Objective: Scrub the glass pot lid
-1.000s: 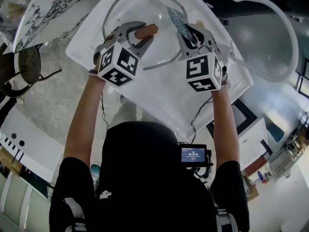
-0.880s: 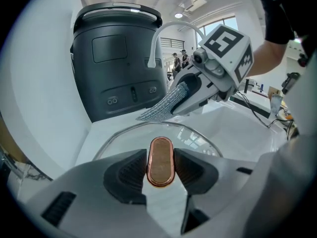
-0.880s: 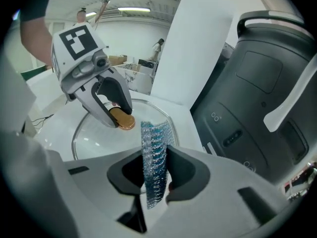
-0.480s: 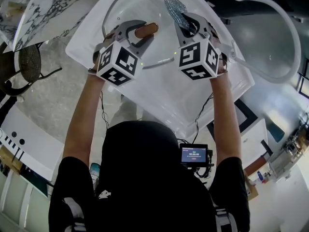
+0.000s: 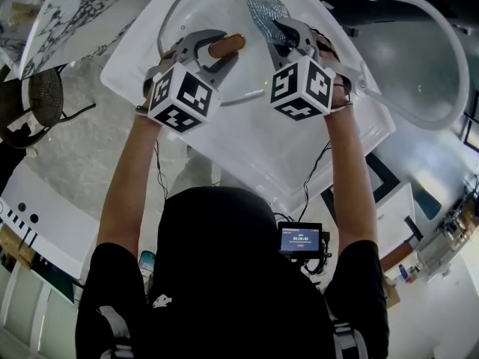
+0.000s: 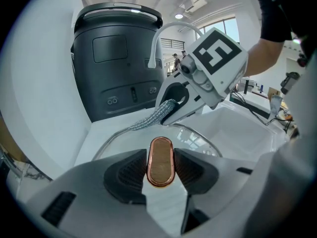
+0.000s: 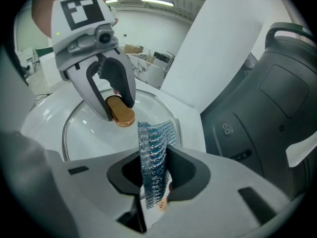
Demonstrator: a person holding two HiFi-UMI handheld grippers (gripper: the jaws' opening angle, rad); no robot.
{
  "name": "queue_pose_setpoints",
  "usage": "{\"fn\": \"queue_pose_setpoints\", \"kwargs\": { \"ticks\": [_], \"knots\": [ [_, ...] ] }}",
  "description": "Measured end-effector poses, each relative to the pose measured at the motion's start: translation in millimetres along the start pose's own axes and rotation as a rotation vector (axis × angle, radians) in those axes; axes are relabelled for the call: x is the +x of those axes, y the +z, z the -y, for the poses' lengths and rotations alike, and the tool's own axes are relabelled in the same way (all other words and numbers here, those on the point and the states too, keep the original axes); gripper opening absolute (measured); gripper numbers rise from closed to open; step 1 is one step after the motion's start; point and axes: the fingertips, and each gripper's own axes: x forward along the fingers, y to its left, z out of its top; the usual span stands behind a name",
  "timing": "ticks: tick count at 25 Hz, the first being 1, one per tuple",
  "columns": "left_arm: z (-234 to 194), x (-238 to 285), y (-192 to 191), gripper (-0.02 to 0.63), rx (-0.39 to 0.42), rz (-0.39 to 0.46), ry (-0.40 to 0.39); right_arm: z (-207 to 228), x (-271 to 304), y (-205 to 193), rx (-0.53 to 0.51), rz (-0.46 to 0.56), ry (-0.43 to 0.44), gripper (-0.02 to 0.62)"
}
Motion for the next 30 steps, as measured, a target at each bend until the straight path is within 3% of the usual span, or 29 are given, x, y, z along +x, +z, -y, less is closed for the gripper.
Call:
{"fn": "queue_pose_setpoints", "kwargs": {
  "ticks": [8,30],
  "knots": [
    [-0.8,-0.6,-0.9,0.167,-0.008,0.004,0.005,-14.0,13.7,-3.6,-0.076,-0.016,0.026,0.081],
    [-0.9,-1.6,-0.7,0.167,-0.016,0.012,0.007,-8.0,29.3,10.7,-0.257,-0.005,-0.023,0.075]
  ]
}}
